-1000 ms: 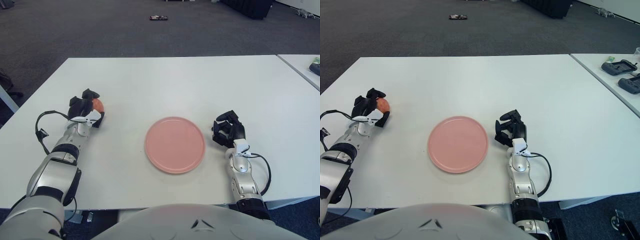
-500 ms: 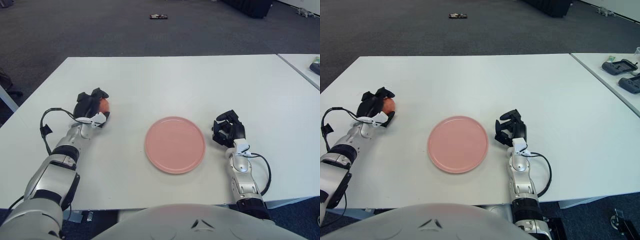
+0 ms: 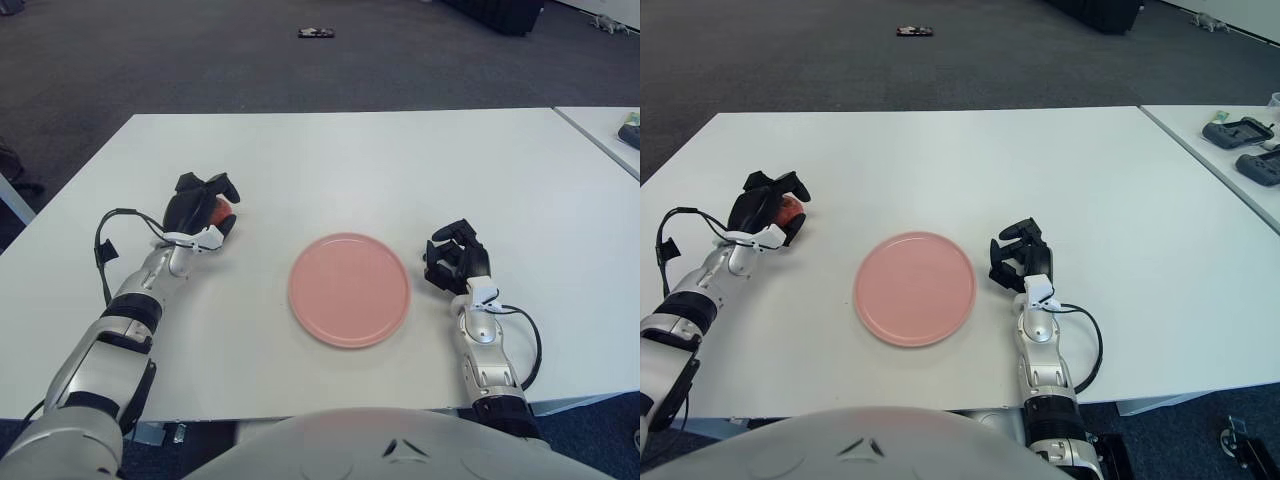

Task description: Put the apple into the plate.

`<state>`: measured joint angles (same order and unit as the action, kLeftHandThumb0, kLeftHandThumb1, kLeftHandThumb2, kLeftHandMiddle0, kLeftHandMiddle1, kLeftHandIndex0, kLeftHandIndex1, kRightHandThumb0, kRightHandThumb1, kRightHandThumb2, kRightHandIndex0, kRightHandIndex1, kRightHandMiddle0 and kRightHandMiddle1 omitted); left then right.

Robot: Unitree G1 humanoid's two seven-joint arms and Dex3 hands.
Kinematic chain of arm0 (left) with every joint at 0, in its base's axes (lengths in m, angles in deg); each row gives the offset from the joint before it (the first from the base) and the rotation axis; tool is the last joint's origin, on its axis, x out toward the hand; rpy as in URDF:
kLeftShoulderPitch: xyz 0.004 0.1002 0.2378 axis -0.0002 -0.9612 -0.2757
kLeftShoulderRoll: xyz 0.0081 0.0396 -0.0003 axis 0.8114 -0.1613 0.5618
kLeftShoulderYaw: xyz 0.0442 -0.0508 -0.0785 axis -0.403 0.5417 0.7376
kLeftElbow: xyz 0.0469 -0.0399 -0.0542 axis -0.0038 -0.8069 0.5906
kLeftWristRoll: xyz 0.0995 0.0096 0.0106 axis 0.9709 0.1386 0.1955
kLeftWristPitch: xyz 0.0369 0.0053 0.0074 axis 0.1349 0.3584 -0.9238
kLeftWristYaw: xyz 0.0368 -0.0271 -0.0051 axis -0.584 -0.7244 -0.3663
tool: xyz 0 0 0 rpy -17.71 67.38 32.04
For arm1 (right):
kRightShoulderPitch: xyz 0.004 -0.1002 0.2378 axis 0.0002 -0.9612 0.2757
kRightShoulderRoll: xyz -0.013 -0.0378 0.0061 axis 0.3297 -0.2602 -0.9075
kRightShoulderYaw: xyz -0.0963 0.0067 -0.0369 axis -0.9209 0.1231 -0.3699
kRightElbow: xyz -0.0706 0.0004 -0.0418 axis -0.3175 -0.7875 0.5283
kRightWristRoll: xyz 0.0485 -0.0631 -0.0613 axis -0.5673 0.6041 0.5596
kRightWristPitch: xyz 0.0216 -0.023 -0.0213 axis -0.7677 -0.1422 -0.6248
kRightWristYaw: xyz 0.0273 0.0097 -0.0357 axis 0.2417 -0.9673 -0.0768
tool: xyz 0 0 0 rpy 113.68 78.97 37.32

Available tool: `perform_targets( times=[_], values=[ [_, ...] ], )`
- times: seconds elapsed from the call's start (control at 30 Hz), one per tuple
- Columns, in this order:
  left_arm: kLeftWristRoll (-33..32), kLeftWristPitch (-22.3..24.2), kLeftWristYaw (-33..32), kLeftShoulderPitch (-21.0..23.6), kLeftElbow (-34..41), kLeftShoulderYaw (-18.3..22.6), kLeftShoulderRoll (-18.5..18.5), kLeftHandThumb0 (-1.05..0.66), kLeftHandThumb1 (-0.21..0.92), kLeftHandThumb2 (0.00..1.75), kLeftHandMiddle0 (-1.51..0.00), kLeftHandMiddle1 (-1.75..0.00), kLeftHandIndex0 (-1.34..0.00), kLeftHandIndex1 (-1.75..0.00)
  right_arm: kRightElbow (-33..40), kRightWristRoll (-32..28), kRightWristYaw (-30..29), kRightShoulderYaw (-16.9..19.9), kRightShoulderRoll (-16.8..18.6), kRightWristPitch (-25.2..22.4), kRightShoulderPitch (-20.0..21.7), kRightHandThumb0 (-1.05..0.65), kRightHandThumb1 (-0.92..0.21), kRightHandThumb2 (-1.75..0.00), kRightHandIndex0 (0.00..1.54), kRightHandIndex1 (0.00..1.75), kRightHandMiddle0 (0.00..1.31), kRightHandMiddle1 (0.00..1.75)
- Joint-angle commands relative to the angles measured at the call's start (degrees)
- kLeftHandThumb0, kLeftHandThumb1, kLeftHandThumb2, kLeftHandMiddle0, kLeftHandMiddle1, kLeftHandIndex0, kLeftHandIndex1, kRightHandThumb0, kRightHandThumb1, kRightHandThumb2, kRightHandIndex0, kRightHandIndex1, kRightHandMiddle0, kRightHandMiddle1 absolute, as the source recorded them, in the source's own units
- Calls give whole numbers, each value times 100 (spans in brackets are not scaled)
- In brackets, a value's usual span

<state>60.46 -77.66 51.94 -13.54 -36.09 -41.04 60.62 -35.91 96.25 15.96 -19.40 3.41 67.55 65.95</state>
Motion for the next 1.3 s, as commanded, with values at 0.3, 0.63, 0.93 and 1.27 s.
perform_targets(
  times=[0.3,0.63,0.93,1.27],
  values=[
    [-209,187,774,-651,2119,385,-74,-55,13,155,-135,-175,-76,-175,-58,24,-41,57,-43,-128,19,-40,-58,-100,66,142,41,175],
    [62,119,872,-852,2881,383,-158,-55,12,156,-134,-175,-77,-175,-108,4,-34,49,-31,-20,23,-40,-58,-100,66,143,41,175],
    [47,173,1120,-978,3328,449,-243,-55,12,156,-134,-175,-77,-175,-123,-11,-19,57,-36,1,24,-40,-57,-100,65,143,41,175],
    [117,483,1594,-1072,3525,537,-120,-55,13,155,-128,-175,-77,-175,-139,-5,-29,56,-33,59,18,-41,-55,-103,67,143,43,175]
  ],
)
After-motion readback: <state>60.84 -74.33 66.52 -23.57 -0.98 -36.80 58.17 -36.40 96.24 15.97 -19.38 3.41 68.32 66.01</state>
